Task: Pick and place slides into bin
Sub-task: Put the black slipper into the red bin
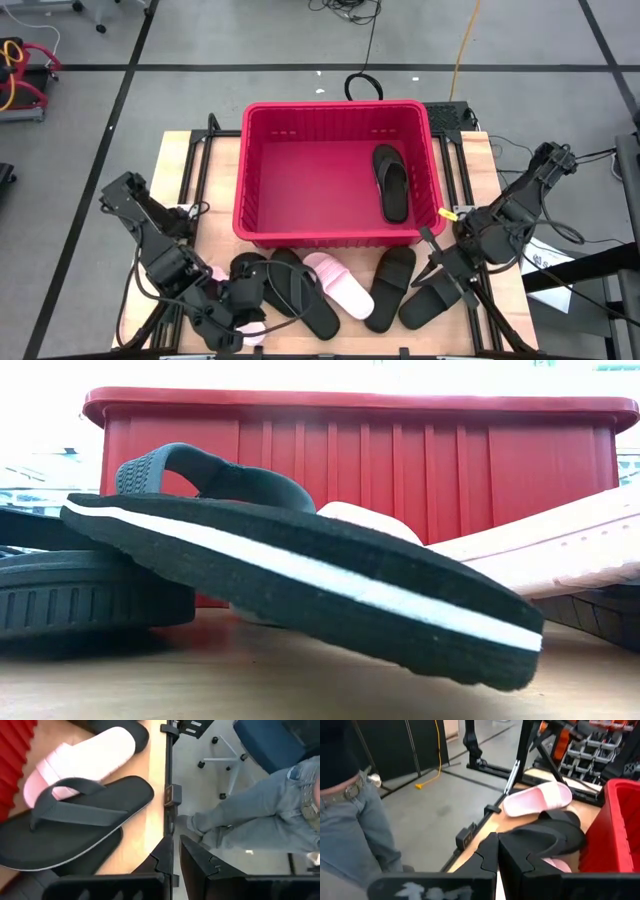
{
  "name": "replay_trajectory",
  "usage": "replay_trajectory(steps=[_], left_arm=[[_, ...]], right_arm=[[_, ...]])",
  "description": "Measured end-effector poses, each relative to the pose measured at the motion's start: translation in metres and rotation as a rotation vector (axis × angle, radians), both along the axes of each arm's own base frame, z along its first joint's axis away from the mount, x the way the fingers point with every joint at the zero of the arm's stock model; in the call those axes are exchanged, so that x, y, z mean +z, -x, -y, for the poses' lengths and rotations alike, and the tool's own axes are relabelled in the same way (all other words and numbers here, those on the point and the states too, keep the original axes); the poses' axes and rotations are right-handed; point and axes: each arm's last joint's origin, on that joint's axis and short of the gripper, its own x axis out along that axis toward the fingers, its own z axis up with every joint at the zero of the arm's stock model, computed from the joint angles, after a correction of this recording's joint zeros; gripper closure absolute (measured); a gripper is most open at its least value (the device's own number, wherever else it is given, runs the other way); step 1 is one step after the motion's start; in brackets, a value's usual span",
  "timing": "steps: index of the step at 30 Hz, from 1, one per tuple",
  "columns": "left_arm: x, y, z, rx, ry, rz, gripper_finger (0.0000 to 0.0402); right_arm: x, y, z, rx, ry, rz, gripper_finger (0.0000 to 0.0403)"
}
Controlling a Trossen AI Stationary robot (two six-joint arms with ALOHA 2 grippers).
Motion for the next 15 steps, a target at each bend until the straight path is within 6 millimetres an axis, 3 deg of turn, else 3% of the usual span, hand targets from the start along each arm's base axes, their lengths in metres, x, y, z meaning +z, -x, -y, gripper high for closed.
replay_trajectory(steps=[4, 8, 15], left_arm=[[0.000, 0.000, -0.001, -0.009, 0.002, -0.010, 0.0366], [-0.005, -0.001, -0.001, 0.012, 0.020, -0.034, 0.0329], [-0.038, -0.002, -0.001, 0.066, -0.021, -0.093, 0.0262]], right_arm=[[0.003, -0.001, -0.001, -0.001, -0.024, 0.024, 0.0403], [0.004, -0.001, -0.001, -0.001, -0.027, 0.027, 0.0403], [0.003, -0.001, -0.001, 0.000, -0.025, 0.028, 0.0403]])
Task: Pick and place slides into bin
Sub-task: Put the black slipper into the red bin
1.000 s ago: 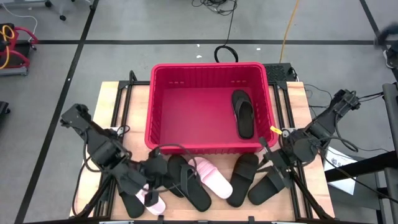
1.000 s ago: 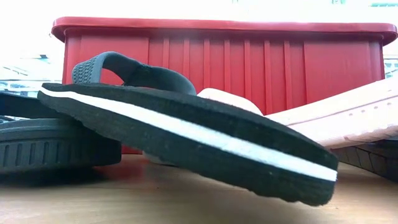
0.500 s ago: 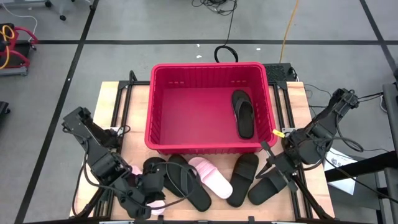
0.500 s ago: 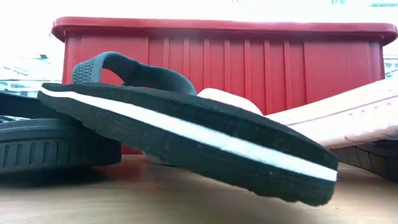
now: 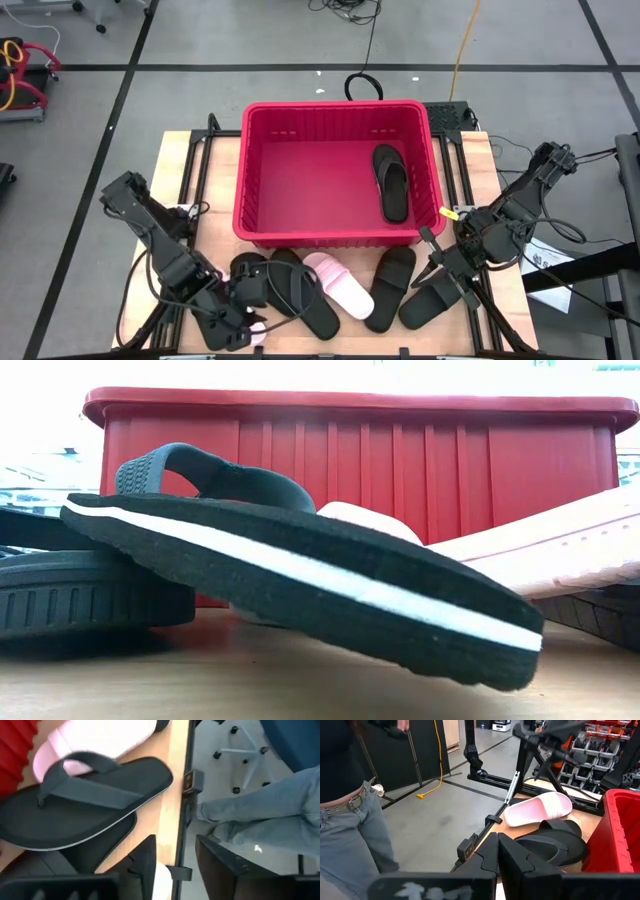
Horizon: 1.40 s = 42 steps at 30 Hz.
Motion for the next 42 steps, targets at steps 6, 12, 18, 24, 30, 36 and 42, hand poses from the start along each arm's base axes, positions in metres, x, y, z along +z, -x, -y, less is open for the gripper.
replay_trajectory(steps=[6, 12, 18, 24, 30, 36, 42], left_arm=[[-0.046, -0.006, -0.004, 0.107, 0.036, -0.048, 0.0248], [-0.084, -0.021, -0.015, 0.171, 0.120, 0.013, 0.0248], [-0.105, -0.032, -0.035, 0.270, 0.172, 0.017, 0.0247], [-0.124, -0.036, -0.043, 0.339, 0.274, 0.067, 0.0247], [-0.135, -0.034, -0.049, 0.363, 0.281, 0.055, 0.0247], [-0.136, -0.033, -0.048, 0.337, 0.299, 0.028, 0.0247], [-0.137, -0.033, -0.050, 0.321, 0.272, 0.029, 0.0247]], right_arm=[[-0.001, 0.000, 0.000, 0.000, 0.006, -0.006, 0.0403], [-0.001, 0.000, 0.000, 0.003, 0.006, -0.007, 0.0403], [-0.001, 0.000, 0.000, 0.004, 0.007, -0.007, 0.0403], [-0.002, 0.000, 0.000, 0.005, 0.012, -0.012, 0.0403], [-0.002, 0.000, 0.000, 0.006, 0.015, -0.011, 0.0403], [-0.002, 0.000, 0.000, 0.006, 0.015, -0.010, 0.0403], [-0.002, 0.000, 0.000, 0.007, 0.015, -0.011, 0.0403]])
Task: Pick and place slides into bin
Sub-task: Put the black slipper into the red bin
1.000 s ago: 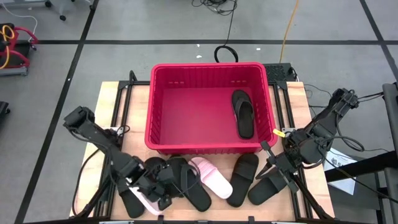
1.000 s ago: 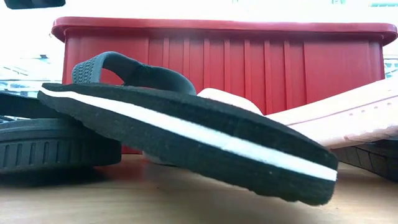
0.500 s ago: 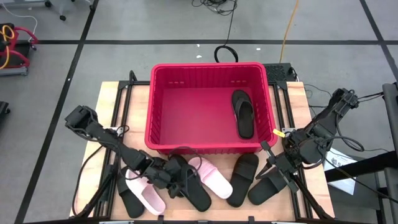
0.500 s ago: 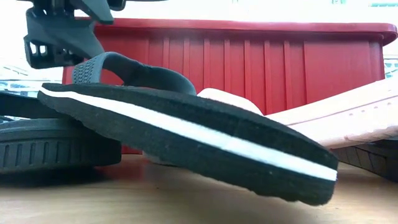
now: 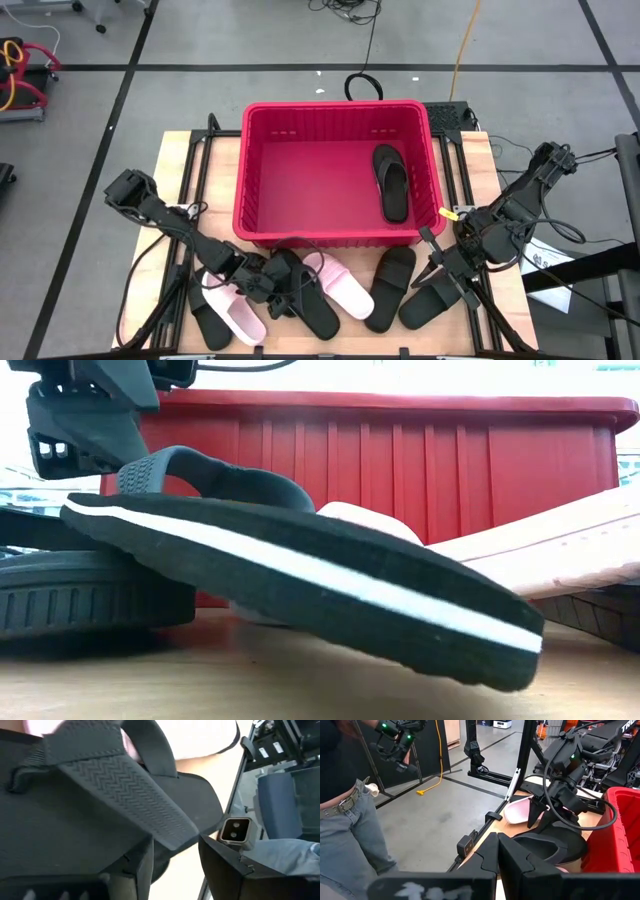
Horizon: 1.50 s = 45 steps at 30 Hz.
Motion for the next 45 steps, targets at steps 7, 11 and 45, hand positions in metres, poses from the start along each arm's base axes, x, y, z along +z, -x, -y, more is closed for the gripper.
replay_trajectory(steps=[7, 11, 45], left_arm=[[-0.002, -0.001, -0.007, 0.015, -0.044, -0.013, 0.0247], [-0.002, -0.003, -0.008, 0.002, -0.060, -0.001, 0.0247], [-0.015, -0.015, 0.006, 0.022, -0.094, 0.106, 0.0248]], right_arm=[[0.000, 0.000, 0.000, 0.000, 0.000, 0.000, 0.0403], [0.000, 0.000, 0.000, 0.000, 0.000, 0.000, 0.0403], [0.000, 0.000, 0.000, -0.001, 0.000, 0.000, 0.0403]])
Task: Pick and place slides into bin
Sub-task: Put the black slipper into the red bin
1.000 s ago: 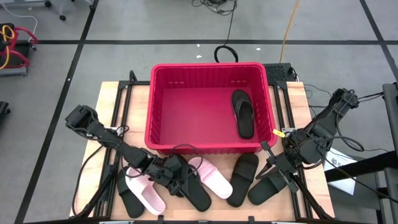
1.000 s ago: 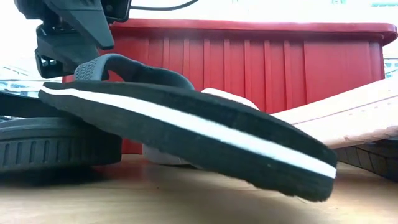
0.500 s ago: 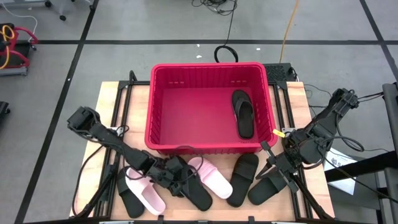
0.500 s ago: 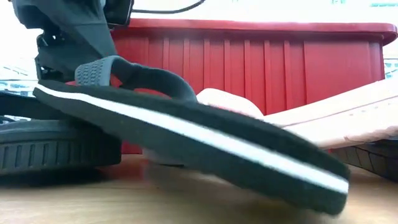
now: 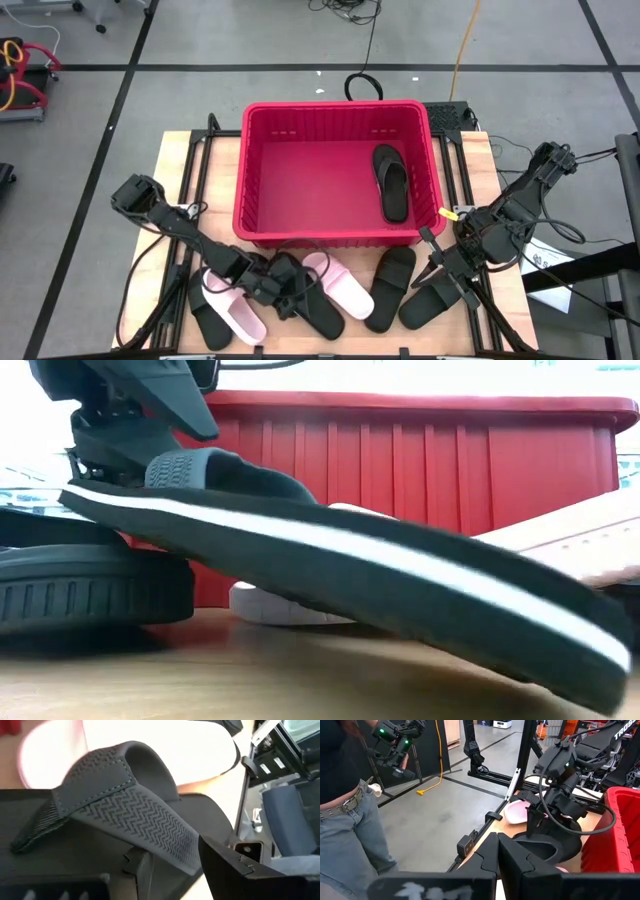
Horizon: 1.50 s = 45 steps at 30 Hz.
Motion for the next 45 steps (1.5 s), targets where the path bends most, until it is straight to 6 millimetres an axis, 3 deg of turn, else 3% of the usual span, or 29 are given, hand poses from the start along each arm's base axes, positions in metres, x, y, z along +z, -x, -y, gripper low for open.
replay_trajectory(steps=[5, 14, 27, 36, 45], left_arm=[[0.000, 0.000, 0.000, -0.004, -0.018, 0.007, 0.0269], [0.000, 0.000, -0.001, -0.018, -0.042, 0.014, 0.0393], [0.006, -0.002, 0.001, -0.029, -0.026, 0.062, 0.0400], [0.010, -0.004, 0.006, -0.121, 0.074, 0.079, 0.0401], [0.040, -0.010, 0.012, -0.189, 0.083, 0.120, 0.0401]], right_arm=[[0.000, 0.000, 0.000, -0.001, 0.000, 0.000, 0.0403], [0.000, 0.000, 0.000, -0.004, 0.001, 0.001, 0.0403], [0.000, 0.000, 0.000, -0.004, 0.000, 0.002, 0.0403], [0.001, 0.000, 0.000, -0.004, -0.005, 0.007, 0.0403], [0.001, 0.000, 0.000, -0.005, -0.005, 0.007, 0.0403]])
